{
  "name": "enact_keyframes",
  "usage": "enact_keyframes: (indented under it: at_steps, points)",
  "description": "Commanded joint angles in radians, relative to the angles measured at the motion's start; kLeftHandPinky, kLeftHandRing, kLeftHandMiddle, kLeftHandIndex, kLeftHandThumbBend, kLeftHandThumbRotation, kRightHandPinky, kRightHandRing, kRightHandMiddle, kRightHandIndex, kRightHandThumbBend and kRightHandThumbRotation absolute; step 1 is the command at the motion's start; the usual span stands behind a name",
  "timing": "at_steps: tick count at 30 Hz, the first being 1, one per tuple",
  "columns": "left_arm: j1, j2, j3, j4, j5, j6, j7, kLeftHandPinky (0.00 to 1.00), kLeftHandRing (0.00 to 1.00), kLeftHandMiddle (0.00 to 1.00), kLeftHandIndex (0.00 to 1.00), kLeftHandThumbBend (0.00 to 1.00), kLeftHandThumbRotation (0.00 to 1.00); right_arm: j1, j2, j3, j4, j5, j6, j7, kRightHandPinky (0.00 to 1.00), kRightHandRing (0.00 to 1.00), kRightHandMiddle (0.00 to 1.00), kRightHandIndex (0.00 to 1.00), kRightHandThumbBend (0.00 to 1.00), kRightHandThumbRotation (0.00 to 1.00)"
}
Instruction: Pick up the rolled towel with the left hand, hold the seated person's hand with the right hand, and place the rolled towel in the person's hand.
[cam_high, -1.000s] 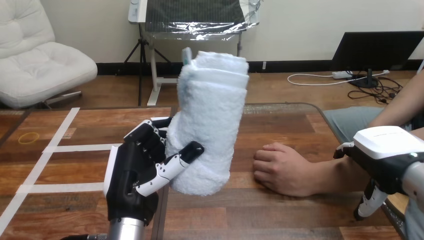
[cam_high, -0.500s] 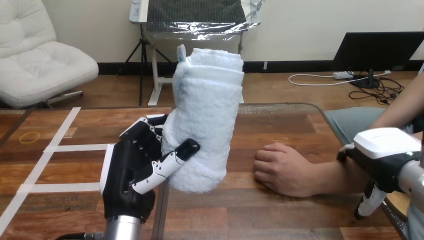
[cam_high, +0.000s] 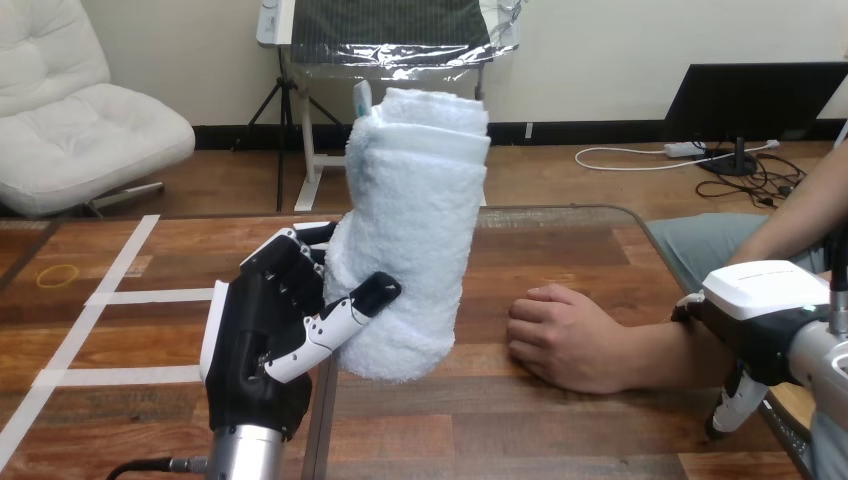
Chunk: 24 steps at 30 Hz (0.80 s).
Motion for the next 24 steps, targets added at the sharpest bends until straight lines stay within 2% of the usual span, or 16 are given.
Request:
enact_keyframes:
  at_steps: [1, 9, 24]
  points:
    - [-0.076, -0.026, -0.002, -0.051, -0.012, -0.002, -0.002, 0.33, 0.38, 0.44, 0.51, 0.67, 0.00, -0.082, -0.006, 0.025, 0.045, -0.017, 0.001, -0.033, 1.00, 0.97, 0.94, 0.89, 0.77, 0.17]
    - [-0.074, -0.024, -0.003, -0.061, 0.020, -0.007, 0.016, 0.33, 0.37, 0.43, 0.50, 0.67, 0.00, -0.105, -0.005, 0.057, 0.084, -0.021, -0.003, -0.050, 1.00, 0.97, 0.94, 0.88, 0.77, 0.19]
    - [-0.060, -0.022, -0.006, -0.080, 0.013, 0.000, 0.011, 0.32, 0.37, 0.43, 0.50, 0.66, 0.00, -0.141, -0.001, 0.109, 0.161, -0.027, -0.001, -0.076, 1.00, 0.98, 0.94, 0.89, 0.75, 0.21]
